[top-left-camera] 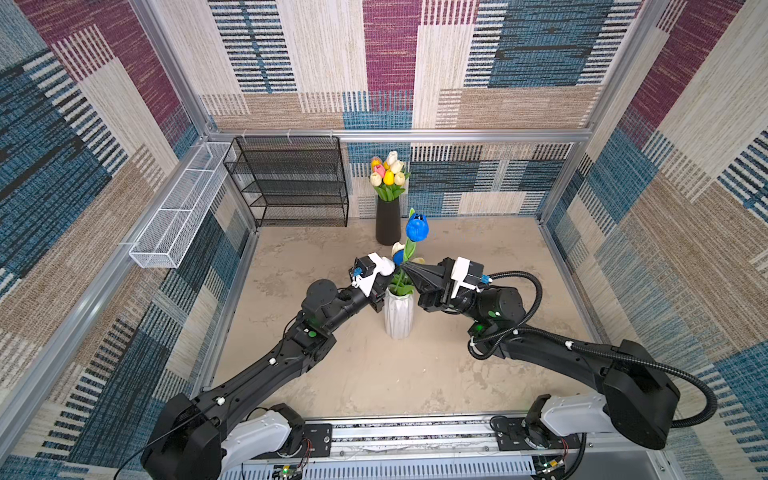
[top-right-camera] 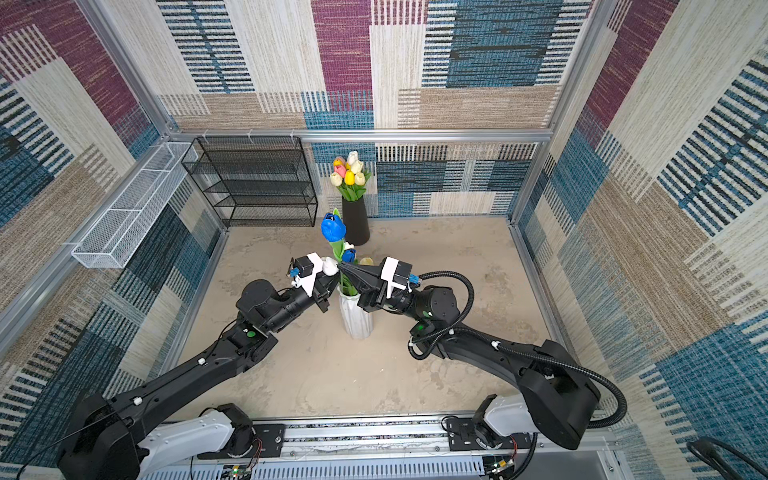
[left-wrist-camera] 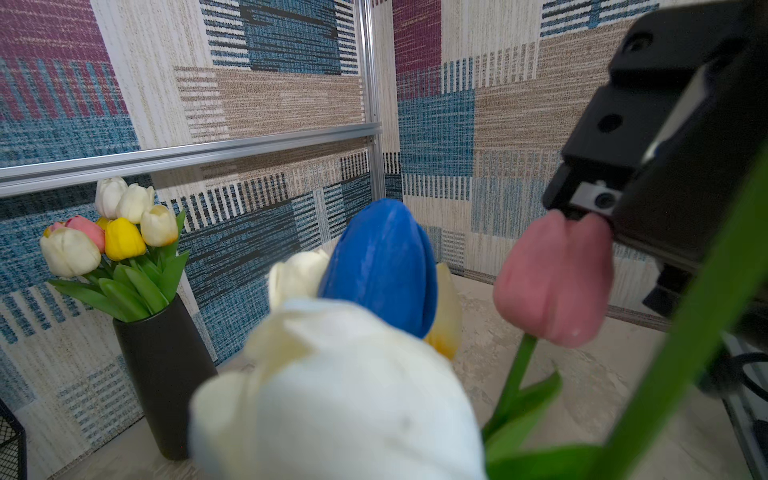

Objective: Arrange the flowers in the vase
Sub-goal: 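Lift the blue tulip and carry it over the white vase, then lower the blue tulip stem into the white vase opening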

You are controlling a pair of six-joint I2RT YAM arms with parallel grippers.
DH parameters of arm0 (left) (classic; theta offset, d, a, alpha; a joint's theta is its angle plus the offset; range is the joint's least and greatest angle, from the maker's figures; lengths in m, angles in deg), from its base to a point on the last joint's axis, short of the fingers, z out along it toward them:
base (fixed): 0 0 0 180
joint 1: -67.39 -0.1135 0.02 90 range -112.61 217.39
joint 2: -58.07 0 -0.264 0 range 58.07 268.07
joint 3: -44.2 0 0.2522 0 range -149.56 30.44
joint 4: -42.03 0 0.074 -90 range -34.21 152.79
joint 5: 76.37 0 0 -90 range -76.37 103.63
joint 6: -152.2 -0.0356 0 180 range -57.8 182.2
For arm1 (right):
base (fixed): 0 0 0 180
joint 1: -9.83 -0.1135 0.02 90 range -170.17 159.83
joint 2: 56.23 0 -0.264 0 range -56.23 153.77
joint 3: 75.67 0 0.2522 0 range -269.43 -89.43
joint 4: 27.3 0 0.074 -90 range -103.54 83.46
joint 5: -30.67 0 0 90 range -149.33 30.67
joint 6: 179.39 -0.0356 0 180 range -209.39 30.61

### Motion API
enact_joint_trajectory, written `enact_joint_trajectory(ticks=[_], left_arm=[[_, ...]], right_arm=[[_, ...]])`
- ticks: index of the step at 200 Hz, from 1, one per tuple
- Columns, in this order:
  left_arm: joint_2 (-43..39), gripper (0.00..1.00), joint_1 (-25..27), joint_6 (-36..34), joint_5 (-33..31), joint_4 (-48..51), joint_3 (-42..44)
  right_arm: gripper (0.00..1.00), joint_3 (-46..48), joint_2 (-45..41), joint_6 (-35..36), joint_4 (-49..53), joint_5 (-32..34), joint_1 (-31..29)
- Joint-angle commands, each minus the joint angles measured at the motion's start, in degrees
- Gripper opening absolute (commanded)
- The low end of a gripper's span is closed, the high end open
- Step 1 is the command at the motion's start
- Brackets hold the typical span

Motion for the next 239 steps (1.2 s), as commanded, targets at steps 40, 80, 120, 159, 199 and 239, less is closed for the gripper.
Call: enact_joint_trajectory(ticks=[40, 80, 120, 159, 199, 239], left_arm=[[0.15, 0.10, -0.05, -0.12, -0.85, -1.49, 0.34], [0.33, 0.10, -0.02, -0.31, -1.11, -1.86, 0.71], [0.30, 0.10, -0.03, -0.22, -1.40, -2.10, 0.71], [0.02, 0.10, -0.08, -0.21, -1.38, -2.38, 0.89], [-0.17, 0.10, -0.02, -0.39, -1.55, -1.72, 0.88], [0.23, 0.10, -0.02, -0.21, -1.31, -2.33, 1.06]], right_arm=[[0.00, 1.91, 2.03, 2.86, -1.24, 4.96, -0.23], [0.00, 3.41, 0.96, 4.41, 0.84, 6.21, -0.39], [0.00, 2.67, 0.07, 4.62, 2.67, 2.94, -0.49], [0.00, 4.76, 1.62, 6.06, 1.64, 6.11, -0.75], [0.00, 6.10, 2.65, 6.19, 0.08, 7.10, -1.11], [0.00, 6.61, 2.68, 8.15, -0.54, 9.80, -1.45]])
